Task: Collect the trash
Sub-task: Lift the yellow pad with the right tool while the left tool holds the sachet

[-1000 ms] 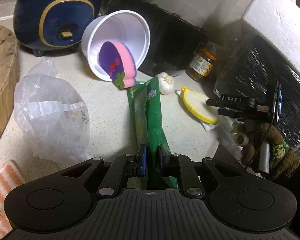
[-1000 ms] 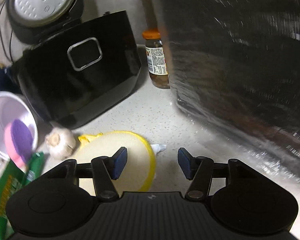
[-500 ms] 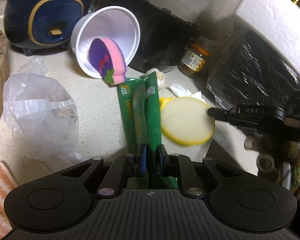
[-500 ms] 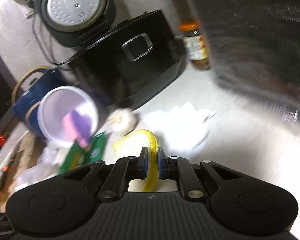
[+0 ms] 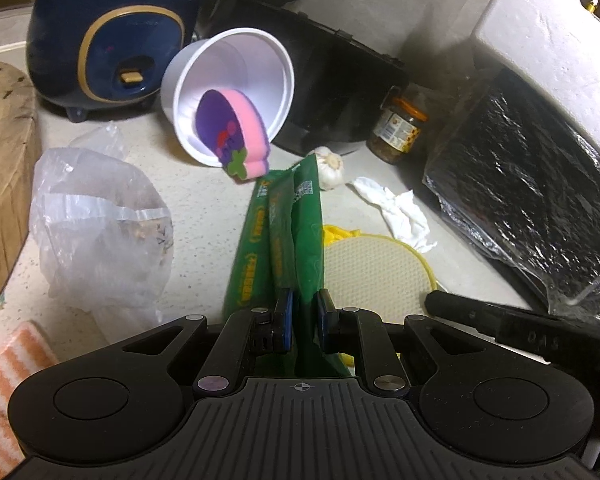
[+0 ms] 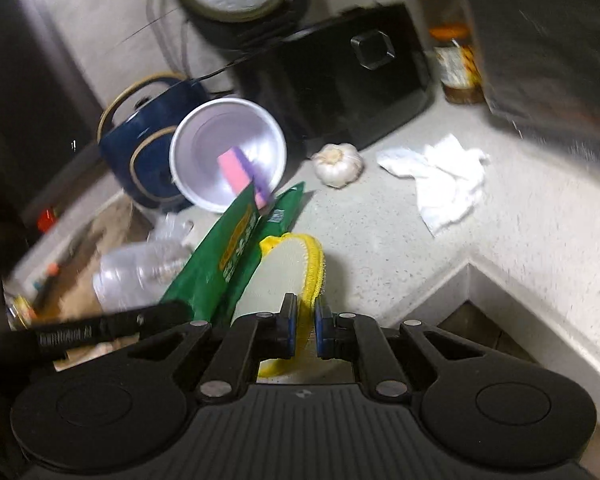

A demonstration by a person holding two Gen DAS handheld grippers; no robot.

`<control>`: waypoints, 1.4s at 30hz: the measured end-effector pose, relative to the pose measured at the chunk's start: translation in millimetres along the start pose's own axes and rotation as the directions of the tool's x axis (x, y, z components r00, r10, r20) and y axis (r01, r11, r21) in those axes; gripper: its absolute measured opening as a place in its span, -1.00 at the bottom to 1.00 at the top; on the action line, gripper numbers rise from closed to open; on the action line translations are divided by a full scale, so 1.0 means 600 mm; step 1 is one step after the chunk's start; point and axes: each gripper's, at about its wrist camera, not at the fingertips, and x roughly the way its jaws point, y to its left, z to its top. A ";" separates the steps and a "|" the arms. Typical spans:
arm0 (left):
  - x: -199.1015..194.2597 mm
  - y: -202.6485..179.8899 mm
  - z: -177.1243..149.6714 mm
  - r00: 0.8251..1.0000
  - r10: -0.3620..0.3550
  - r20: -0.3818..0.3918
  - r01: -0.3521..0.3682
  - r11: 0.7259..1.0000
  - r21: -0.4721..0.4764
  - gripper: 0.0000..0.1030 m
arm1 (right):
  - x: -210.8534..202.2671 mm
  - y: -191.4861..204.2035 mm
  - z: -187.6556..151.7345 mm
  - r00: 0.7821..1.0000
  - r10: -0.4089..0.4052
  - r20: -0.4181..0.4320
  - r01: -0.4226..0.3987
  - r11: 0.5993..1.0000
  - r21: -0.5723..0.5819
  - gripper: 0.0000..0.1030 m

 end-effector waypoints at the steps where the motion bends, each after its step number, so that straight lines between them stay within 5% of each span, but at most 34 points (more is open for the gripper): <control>1: 0.000 0.000 0.000 1.000 0.004 0.000 -0.004 1.000 0.001 -0.69 | -0.001 0.014 -0.003 1.000 -0.016 0.015 0.016 0.999 -0.045 -0.80; 5: -0.003 -0.002 0.001 0.999 0.035 0.007 -0.035 0.999 0.009 -0.69 | -0.002 0.047 -0.008 0.999 -0.005 0.041 0.011 0.989 -0.147 -0.64; 7: -0.004 -0.007 0.002 0.998 0.054 0.013 -0.055 0.998 0.036 -0.69 | 0.006 0.043 -0.006 1.000 0.001 0.026 0.002 0.992 -0.122 -0.49; 17: 0.008 -0.014 -0.003 0.997 0.078 -0.024 -0.076 0.994 0.078 -0.68 | 0.056 -0.006 0.005 1.000 -0.013 -0.027 0.015 0.998 0.058 -0.45; 21: 0.007 -0.012 -0.003 0.996 0.082 -0.025 -0.080 0.995 0.068 -0.68 | 0.059 -0.005 0.006 0.998 0.039 -0.051 -0.035 0.997 0.075 -0.78; 32: 0.016 -0.033 -0.010 0.997 0.006 -0.076 0.001 0.995 0.102 -0.68 | -0.011 -0.036 -0.042 0.995 0.077 -0.067 -0.067 0.987 0.144 -0.83; 35: 0.021 -0.037 -0.010 0.996 0.007 -0.083 0.002 0.993 0.114 -0.67 | -0.012 -0.050 -0.052 0.997 0.057 -0.060 -0.046 0.982 0.181 -0.71; 39: 0.026 -0.036 -0.013 0.996 0.007 -0.089 0.004 0.992 0.125 -0.65 | 0.008 -0.070 -0.053 0.997 0.044 -0.066 -0.025 0.966 0.258 -0.19; 42: 0.030 -0.037 -0.012 0.995 0.018 -0.095 -0.005 0.992 0.127 -0.63 | 0.030 -0.082 -0.054 0.994 0.073 -0.084 -0.045 0.952 0.304 -0.08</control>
